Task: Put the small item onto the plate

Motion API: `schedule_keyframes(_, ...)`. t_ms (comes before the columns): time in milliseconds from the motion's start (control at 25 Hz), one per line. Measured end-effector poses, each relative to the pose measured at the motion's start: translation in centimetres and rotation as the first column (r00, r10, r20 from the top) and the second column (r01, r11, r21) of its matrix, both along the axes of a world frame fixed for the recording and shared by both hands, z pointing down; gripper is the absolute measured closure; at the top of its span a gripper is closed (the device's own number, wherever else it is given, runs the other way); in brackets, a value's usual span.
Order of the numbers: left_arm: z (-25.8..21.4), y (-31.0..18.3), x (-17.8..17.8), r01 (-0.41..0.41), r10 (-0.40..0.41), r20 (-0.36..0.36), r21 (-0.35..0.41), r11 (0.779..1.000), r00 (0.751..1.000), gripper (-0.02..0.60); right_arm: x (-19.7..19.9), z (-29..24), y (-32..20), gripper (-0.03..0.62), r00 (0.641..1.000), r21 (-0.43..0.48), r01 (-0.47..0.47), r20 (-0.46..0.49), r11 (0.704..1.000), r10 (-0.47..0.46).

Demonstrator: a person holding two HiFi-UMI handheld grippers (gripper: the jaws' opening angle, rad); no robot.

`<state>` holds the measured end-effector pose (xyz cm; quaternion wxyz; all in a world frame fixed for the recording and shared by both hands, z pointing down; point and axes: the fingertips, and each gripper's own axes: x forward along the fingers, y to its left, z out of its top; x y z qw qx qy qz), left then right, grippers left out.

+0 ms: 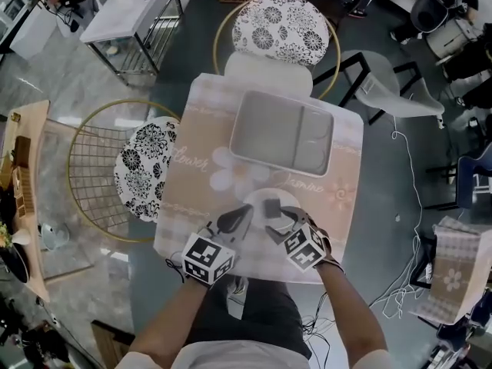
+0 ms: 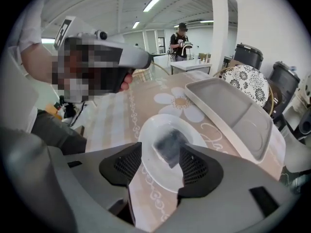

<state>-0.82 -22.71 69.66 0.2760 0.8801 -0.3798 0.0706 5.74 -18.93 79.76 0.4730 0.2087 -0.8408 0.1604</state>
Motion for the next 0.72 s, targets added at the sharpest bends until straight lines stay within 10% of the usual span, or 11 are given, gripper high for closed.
schedule_keyframes(720,-12.5,2.0,1.4,-0.019,0.019,0.005,-0.007,1.0,1.0,0.577,-3.0,-20.5,-1.1,0.55,0.83,0.085,-0.391,0.463,0.916,0.311)
